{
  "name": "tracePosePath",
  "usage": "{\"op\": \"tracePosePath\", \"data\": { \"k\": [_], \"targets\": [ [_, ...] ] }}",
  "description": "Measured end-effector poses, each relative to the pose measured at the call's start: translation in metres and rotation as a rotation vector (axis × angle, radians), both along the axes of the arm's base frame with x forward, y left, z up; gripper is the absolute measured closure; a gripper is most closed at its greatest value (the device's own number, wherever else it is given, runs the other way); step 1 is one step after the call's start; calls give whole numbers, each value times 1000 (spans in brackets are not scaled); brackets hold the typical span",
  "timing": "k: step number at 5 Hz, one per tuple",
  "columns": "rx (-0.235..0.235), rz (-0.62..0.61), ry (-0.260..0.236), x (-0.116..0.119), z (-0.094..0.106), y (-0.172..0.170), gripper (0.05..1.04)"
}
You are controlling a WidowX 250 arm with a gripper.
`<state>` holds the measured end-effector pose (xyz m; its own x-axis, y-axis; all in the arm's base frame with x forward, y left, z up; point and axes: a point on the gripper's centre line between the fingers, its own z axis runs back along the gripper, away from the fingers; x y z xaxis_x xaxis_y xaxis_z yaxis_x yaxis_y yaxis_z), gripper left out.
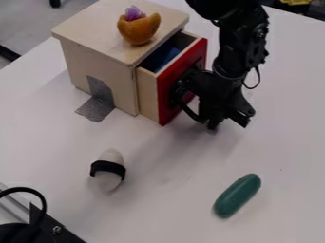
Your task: Opened the drawer
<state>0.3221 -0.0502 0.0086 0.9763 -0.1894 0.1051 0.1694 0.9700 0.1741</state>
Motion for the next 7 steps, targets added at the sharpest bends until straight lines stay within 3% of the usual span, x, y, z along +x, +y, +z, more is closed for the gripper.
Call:
{"op": "tracePosePath", "data": {
  "k": [3,4,6,7],
  "targets": [
    [-11,-35,6,-6,7,-33,933],
    [-21,-58,-24,-4,21,-43,727],
    [-124,57,-54,-5,68,-33,133],
    [-177,89,-88,-11,103,-23,83]
  ]
}}
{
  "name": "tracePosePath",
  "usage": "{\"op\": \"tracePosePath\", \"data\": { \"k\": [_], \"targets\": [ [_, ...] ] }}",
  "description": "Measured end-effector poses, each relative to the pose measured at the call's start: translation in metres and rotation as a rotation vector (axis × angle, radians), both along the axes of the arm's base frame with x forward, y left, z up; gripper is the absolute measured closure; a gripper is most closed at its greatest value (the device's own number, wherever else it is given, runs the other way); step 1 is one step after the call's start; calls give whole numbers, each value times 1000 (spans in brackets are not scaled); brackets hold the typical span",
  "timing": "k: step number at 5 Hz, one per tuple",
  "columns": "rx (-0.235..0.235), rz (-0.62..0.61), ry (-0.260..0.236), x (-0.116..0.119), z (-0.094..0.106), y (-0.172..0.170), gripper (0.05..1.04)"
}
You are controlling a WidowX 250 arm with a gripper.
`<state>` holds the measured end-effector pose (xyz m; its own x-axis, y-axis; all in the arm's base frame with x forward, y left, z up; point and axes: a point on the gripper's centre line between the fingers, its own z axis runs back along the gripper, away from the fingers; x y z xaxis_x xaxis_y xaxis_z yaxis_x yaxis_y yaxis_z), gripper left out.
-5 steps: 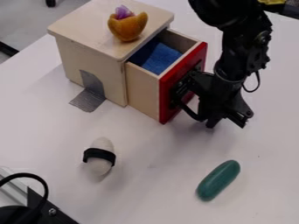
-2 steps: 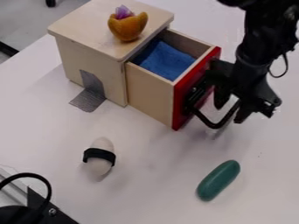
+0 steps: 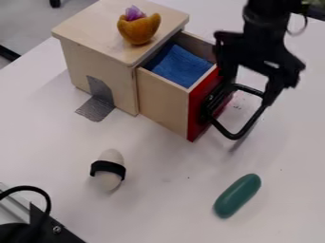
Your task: Opened the drawer
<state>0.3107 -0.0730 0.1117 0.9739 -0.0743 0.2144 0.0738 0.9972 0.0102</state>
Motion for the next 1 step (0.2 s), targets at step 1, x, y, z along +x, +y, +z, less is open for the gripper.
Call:
{"op": "tracePosePath", "data": {
  "k": [1],
  "targets": [
    [-40,16,0,-8,22,13,84]
  ]
}}
